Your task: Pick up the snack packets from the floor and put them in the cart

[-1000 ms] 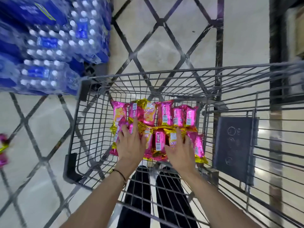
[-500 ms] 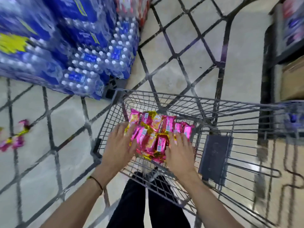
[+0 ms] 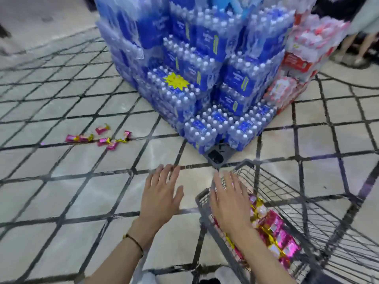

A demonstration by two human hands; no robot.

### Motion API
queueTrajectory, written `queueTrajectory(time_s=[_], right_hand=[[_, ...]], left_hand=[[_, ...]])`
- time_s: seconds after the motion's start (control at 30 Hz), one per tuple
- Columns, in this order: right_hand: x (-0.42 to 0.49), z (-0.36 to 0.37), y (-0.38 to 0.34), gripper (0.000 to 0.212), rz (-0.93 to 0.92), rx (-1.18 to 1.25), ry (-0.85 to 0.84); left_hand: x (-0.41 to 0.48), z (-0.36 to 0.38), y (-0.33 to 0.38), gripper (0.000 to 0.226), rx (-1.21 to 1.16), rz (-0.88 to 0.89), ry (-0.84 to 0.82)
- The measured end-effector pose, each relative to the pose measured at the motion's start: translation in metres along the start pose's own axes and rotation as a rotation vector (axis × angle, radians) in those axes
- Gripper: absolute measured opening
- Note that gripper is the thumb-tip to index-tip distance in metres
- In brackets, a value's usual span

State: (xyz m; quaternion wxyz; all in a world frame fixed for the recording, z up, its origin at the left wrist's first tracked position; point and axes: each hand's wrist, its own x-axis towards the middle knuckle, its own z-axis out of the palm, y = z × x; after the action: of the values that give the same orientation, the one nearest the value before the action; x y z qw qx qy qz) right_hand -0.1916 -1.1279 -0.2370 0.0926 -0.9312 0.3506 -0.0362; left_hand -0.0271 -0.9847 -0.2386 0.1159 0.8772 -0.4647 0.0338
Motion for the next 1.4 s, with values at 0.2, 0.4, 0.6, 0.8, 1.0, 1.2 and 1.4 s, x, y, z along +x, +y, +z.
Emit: queueTrajectory(time_s=[0.2,0.4,0.6,0.8,1.0,1.2,1.4], right_hand=[[0.022,0.004,-0.153,0.054,-0.178,-0.014,0.038],[0.038,0.012,-0.298,0.056,-0.3,-0.001,0.048],[0.064,0.022,-0.392,0.059,-0.395,0.0,-0.004],[0.13,0.051,-0.443,0.054,-0.424,-0.039,-0.049],[0.223,0.093,-0.495,0.053,-0.43,-0.005,-0.086],[0.321,0.116,-0.55,0.058,-0.433,0.01,-0.145],[0.406,0.125,-0.601,0.06,-0.44,0.036,-0.144]], left_hand=[[-0.066,-0.062,-0.15,0.056,0.016,-0.281,0.074],[-0.126,-0.116,-0.284,0.052,0.062,-0.467,0.093],[-0.141,-0.152,-0.364,0.055,0.081,-0.583,0.108],[-0.117,-0.149,-0.429,0.055,0.056,-0.621,0.071],[-0.051,-0.134,-0.503,0.053,0.064,-0.616,-0.01],[0.024,-0.131,-0.569,0.052,-0.092,-0.715,-0.009],[0.065,-0.126,-0.633,0.051,-0.178,-0.784,-0.034]])
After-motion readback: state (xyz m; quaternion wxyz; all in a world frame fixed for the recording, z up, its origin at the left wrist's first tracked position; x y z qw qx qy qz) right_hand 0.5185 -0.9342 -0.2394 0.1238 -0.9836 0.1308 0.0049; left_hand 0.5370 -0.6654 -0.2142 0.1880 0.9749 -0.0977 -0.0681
